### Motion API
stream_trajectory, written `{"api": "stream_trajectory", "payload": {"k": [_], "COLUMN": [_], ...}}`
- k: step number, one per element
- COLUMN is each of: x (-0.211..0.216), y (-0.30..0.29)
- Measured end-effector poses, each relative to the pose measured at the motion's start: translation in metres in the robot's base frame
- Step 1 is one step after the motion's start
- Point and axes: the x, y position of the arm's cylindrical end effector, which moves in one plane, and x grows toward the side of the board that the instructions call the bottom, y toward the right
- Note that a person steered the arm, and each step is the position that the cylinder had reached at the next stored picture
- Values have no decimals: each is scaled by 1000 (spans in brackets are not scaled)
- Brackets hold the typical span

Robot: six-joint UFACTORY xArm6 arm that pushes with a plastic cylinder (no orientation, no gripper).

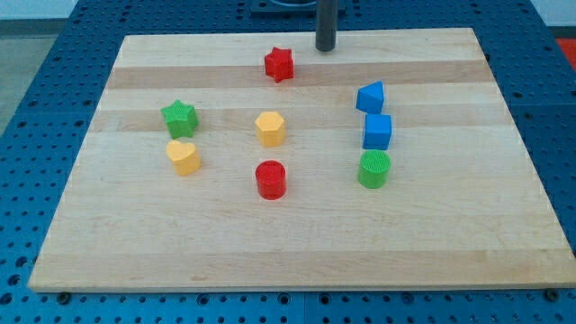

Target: Push the red star closer to the yellow hexagon

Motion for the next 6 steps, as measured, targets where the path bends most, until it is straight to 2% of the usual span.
{"api": "stream_trajectory", "payload": {"k": [1, 3, 5, 6], "x": [0, 3, 22, 54], "y": [-31, -56, -68, -68]}}
